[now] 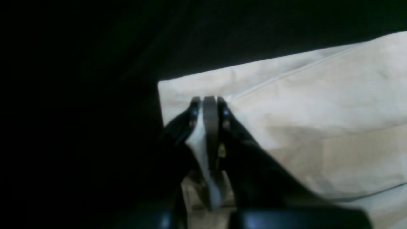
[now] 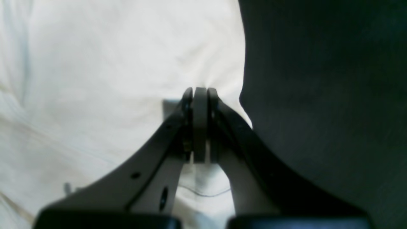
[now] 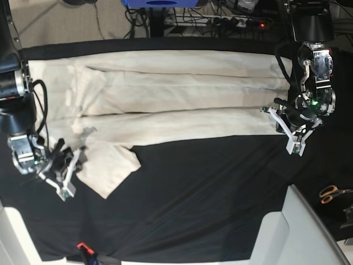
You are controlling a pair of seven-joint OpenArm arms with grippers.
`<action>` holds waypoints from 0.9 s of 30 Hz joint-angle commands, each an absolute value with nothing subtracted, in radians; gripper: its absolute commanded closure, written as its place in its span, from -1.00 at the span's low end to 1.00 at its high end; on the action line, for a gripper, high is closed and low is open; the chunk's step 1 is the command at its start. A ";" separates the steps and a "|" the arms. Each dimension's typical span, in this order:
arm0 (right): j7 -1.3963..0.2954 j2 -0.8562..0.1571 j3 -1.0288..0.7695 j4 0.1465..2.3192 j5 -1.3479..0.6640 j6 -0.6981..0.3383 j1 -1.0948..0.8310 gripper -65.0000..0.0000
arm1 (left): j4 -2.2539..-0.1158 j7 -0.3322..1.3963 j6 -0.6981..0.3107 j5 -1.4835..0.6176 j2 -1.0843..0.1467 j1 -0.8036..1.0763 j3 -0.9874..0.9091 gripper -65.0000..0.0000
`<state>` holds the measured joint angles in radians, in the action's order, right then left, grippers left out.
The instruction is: Fold the T-shirt properly
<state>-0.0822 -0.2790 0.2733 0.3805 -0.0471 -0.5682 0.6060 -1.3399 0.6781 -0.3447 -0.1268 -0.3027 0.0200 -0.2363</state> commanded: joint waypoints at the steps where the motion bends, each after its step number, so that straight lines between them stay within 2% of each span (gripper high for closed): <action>1: -0.088 -0.314 0.271 0.420 -0.058 -0.567 0.650 1.00 | -1.359 0.665 -0.346 -0.127 -0.318 0.005 -0.243 1.00; 9: -0.278 -0.377 0.268 0.688 -0.058 -0.567 0.639 1.00 | -1.359 0.670 -0.346 -0.127 -0.318 -0.065 -0.243 1.00; 19: -0.343 -0.423 0.265 0.865 -0.058 -0.567 0.568 1.00 | -1.357 0.673 -0.344 -0.127 -0.334 -0.176 -0.242 1.00; 27: -0.398 -0.441 0.140 1.036 -0.058 -0.568 0.469 1.00 | -1.348 0.673 -0.344 -0.125 -0.348 -0.203 -0.232 1.00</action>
